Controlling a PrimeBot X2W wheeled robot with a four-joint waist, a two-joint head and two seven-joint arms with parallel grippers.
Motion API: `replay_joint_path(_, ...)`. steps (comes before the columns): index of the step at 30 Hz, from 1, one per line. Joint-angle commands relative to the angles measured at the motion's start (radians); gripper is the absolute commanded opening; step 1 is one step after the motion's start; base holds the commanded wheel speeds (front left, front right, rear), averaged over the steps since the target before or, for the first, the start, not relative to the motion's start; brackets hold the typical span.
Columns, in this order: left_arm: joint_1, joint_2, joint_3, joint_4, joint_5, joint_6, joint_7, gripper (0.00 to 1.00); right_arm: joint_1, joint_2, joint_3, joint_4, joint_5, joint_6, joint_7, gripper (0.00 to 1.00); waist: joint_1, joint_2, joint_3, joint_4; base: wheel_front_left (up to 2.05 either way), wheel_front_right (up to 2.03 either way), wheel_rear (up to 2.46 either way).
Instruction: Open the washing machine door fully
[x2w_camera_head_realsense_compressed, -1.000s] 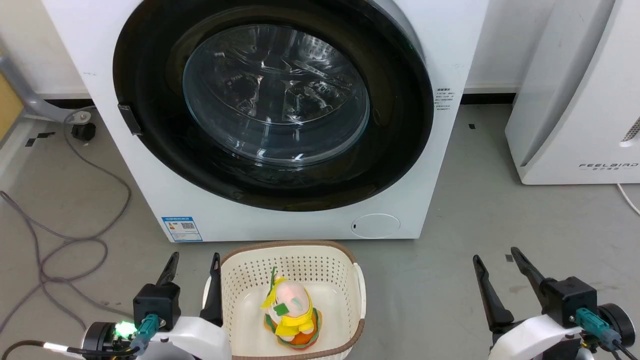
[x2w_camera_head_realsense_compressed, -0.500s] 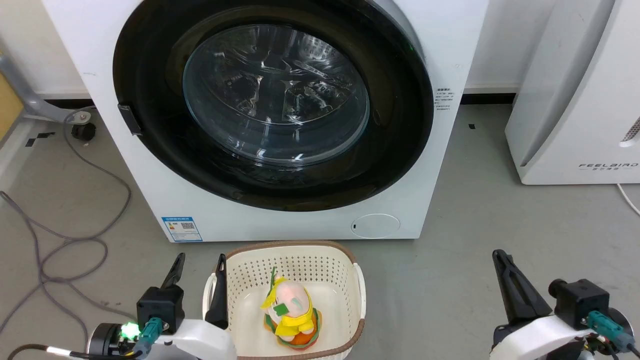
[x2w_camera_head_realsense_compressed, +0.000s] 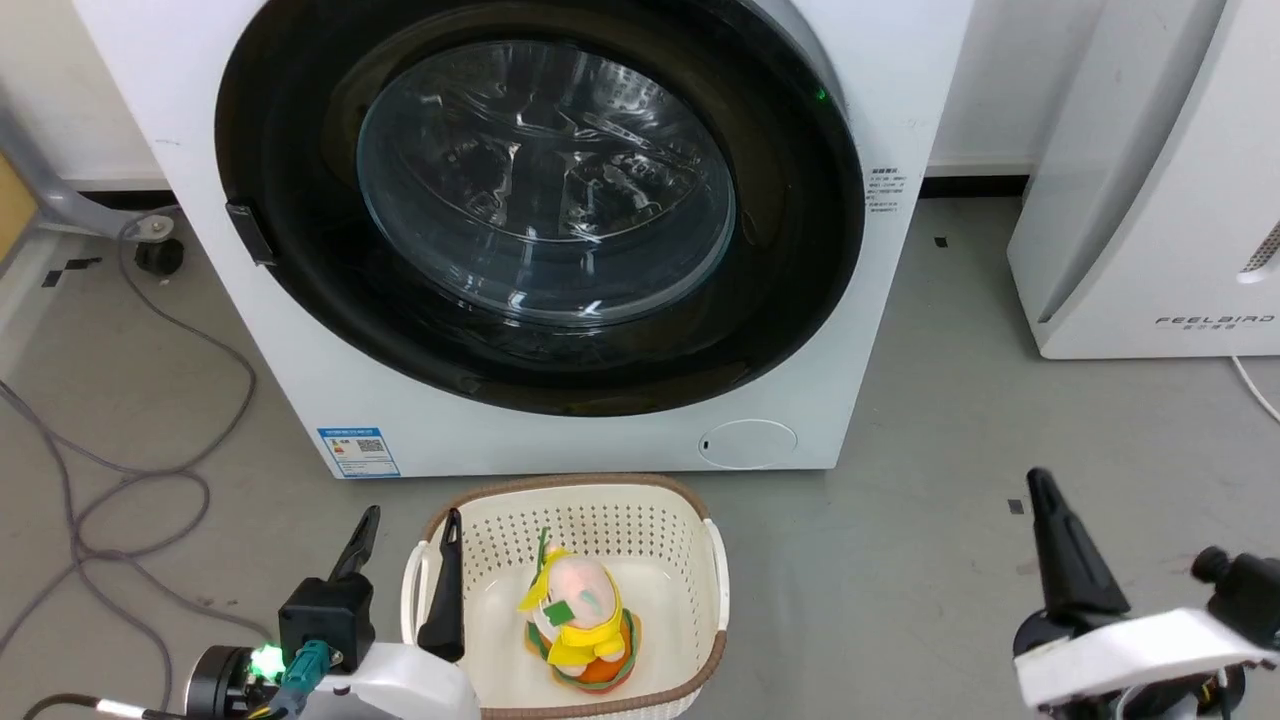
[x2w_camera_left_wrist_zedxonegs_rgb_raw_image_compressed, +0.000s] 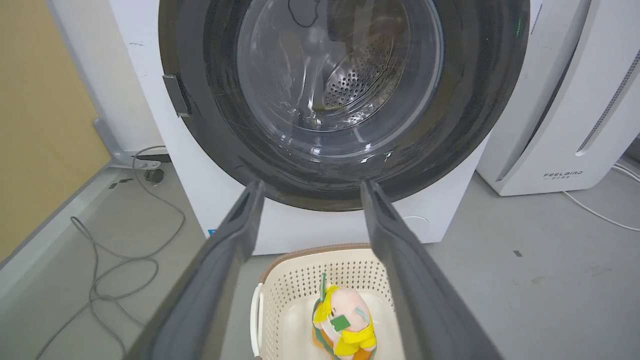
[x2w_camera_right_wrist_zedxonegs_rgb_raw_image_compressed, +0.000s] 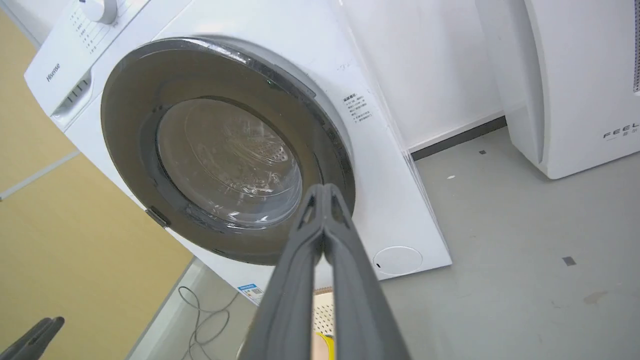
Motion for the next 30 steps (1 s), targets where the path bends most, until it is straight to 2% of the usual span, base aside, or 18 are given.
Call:
replay_joint_path(1, -0.022, 0.0, 0.0, 0.004, -0.006, -0.002, -0.012, 1.0, -0.03, -0.001, -0.007, 0.002, 0.06, 0.0, -0.008, 0.0, 0.0001, -0.0001, 0.004, -0.002, 0.0, 0.0, 0.0)
replay_joint_path(15, -0.072, 0.0, -0.003, -0.016, -0.012, -0.014, -0.041, 1.0, -0.252, -0.113, 0.013, 0.147, 0.451, 0.001, -0.025, 0.0, 0.0001, -0.0001, 0.078, -0.001, 0.0, 0.0, 0.0)
replay_joint_path(30, -0.134, 0.003, -0.007, -0.04, -0.012, -0.033, -0.073, 1.0, -0.618, -0.294, 0.221, 0.373, 0.791, 0.001, -0.024, 0.0, 0.0001, -0.0001, 0.188, 0.004, 0.0, 0.0, 0.0)
